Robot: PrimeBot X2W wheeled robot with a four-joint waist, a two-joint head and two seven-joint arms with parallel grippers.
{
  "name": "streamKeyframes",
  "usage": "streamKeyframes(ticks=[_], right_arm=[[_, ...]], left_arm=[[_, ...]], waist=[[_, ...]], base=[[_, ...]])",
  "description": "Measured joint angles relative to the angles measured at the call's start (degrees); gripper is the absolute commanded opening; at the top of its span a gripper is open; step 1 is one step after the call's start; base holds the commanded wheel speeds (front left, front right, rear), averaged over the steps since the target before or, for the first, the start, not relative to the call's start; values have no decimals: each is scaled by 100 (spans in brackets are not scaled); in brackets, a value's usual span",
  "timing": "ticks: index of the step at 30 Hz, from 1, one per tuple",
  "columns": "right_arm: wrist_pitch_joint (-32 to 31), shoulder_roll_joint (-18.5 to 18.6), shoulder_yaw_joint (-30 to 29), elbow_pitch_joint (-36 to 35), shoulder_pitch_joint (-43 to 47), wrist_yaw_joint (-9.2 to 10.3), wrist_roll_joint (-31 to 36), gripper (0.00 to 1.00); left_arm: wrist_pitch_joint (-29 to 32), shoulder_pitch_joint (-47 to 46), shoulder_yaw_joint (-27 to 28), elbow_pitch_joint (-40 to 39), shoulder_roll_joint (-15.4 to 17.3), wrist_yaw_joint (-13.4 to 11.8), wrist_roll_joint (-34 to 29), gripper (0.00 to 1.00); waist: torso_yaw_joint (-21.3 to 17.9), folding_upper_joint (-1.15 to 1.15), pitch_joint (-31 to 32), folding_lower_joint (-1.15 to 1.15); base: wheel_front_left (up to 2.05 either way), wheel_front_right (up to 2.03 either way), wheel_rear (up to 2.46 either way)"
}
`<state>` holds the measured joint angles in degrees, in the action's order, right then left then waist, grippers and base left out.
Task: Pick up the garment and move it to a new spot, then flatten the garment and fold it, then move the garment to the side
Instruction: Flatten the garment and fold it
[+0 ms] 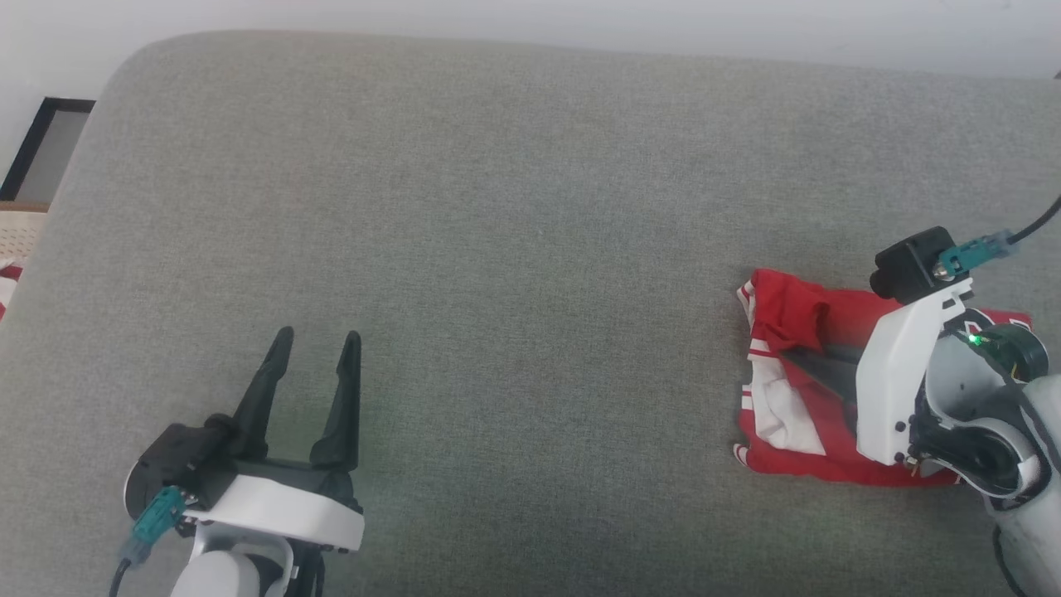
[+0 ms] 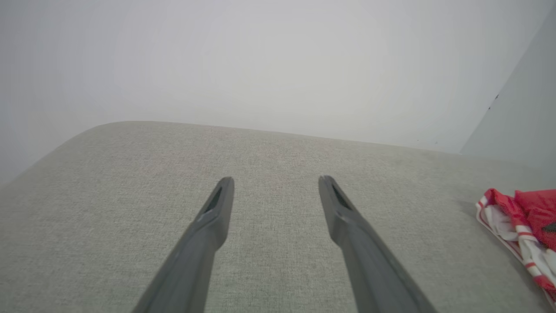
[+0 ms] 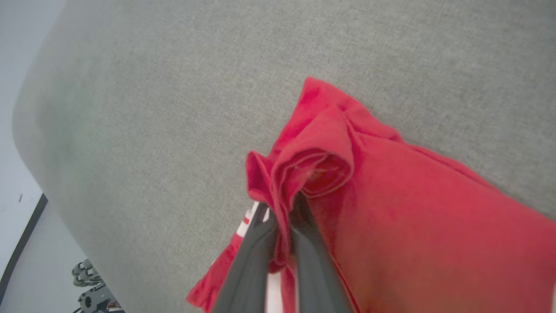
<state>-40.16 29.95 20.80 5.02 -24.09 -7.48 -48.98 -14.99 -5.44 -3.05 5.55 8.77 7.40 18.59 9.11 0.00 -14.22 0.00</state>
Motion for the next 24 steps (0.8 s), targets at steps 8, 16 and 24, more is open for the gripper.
streamKeyframes(ticks=[8,16,24], right_arm=[[240,-10,411,391,-175,0,74,56],[591,190,414,368,-193,0,-348,100],[1891,474,207,889,-90,0,-352,100]], left_arm=[[0,-66,-86,19,-21,0,4,100],[0,39,-118,69,104,0,174,100],[0,136,-113,297,185,0,192,100]], waist=[[-19,0,3,0],[-227,0,213,0],[-538,0,452,0]], base=[[0,0,0],[0,0,0],[0,0,0]])
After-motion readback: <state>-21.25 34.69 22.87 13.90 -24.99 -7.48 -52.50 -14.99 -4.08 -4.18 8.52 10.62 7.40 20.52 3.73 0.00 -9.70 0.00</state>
